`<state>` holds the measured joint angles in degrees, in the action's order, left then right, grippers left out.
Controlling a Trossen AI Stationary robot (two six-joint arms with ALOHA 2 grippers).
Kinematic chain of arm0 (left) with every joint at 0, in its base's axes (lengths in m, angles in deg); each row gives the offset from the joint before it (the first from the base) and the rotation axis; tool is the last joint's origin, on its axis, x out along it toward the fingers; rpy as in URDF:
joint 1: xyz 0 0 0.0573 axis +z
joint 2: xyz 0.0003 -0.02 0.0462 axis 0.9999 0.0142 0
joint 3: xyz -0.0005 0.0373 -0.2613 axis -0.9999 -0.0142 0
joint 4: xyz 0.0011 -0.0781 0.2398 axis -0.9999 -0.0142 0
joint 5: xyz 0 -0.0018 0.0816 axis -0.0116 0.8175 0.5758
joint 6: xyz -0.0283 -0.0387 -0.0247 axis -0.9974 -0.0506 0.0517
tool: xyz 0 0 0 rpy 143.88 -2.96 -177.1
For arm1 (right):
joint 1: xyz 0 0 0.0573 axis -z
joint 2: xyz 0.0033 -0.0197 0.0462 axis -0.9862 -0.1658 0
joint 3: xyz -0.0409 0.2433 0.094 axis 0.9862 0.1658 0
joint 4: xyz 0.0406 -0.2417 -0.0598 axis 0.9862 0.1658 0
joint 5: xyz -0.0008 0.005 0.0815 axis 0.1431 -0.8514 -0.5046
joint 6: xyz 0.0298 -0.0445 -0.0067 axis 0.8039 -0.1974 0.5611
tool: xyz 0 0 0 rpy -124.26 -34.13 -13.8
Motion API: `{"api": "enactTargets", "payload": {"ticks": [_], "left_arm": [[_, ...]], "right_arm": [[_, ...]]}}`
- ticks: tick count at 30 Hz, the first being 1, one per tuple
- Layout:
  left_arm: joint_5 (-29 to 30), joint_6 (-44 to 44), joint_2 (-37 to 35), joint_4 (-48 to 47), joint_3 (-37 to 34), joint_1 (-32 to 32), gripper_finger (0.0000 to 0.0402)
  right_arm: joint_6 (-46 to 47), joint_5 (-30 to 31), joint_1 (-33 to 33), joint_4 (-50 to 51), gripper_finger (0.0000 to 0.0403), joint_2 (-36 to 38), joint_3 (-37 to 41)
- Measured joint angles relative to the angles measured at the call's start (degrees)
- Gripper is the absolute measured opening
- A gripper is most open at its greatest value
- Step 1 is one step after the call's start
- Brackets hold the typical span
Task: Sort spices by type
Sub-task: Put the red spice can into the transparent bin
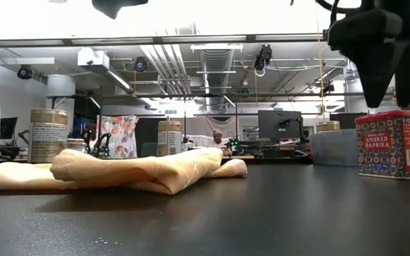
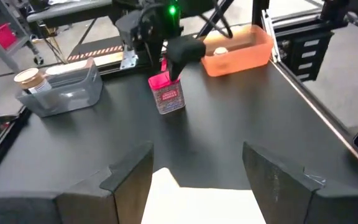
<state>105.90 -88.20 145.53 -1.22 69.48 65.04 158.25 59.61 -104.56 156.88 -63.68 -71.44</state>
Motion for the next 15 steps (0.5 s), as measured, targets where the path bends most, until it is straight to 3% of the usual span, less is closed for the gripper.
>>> {"api": "enactTargets", "payload": {"ticks": [7,15], "left_arm": [[8.4,-3.6,0.0,-0.1,0.0,-5.3,0.0230],[13.5,-8.5,0.0,0.0,0.5,-10.9,0.0230]], "right_arm": [[-1.9,-0.6,1.2,-1.9,0.0348,0.0,2.0],[-3.7,-1.5,1.2,-3.8,0.0348,0.0,4.2]]}}
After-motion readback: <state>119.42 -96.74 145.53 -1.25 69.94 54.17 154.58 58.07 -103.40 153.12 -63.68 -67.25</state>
